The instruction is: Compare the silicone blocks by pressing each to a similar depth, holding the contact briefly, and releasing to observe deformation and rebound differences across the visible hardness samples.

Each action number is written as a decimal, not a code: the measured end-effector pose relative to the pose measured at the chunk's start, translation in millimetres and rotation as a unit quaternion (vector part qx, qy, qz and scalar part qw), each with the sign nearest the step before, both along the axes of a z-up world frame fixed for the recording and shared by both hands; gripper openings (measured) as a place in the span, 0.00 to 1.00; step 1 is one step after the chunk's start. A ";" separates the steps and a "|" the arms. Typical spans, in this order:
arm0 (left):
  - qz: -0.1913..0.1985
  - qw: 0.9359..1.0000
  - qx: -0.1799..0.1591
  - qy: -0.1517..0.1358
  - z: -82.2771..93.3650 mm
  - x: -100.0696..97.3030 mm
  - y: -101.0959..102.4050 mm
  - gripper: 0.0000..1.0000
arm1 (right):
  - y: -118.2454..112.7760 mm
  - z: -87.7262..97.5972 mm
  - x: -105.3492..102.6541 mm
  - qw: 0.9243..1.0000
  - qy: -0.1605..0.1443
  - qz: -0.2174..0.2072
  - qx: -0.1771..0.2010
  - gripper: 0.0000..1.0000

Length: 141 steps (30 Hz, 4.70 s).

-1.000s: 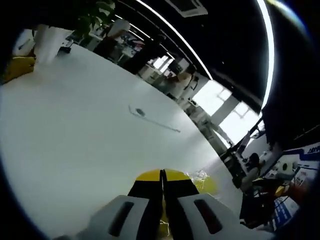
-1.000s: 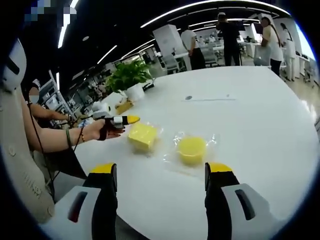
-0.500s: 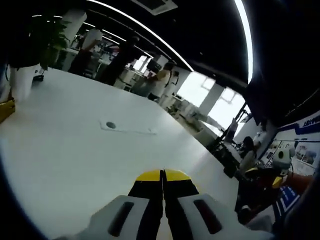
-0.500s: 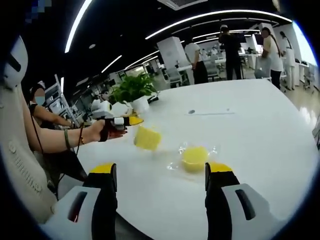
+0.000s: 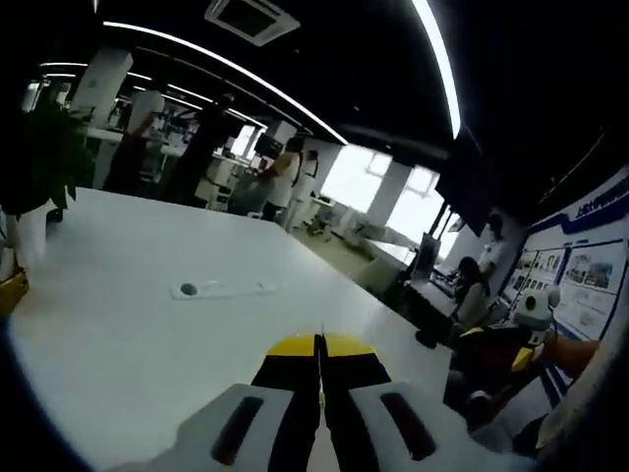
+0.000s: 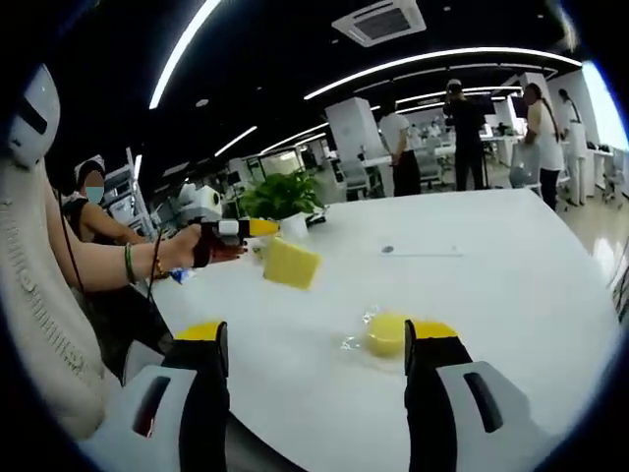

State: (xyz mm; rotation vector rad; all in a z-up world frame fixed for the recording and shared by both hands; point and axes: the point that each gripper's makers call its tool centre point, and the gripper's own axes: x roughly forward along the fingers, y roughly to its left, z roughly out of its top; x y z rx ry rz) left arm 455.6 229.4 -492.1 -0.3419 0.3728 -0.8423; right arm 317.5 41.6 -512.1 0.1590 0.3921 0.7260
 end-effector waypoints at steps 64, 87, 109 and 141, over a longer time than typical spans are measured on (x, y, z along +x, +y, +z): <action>-0.279 0.953 0.030 -0.110 95.1 -112.4 -83.9 0.00 | 146.8 39.7 33.3 0.908 -0.127 0.379 -0.124 0.14; -0.300 0.941 0.030 -0.157 110.9 -146.7 -89.1 0.00 | 142.6 53.7 2.1 0.911 -0.112 0.370 -0.144 0.05; -0.303 0.935 0.028 -0.179 109.5 -149.0 -87.0 0.00 | 143.2 52.0 -0.7 0.910 -0.103 0.372 -0.155 0.05; -0.269 0.946 0.063 -0.168 91.7 -128.8 -78.9 0.00 | 146.5 32.2 13.0 0.905 -0.101 0.380 -0.160 0.14</action>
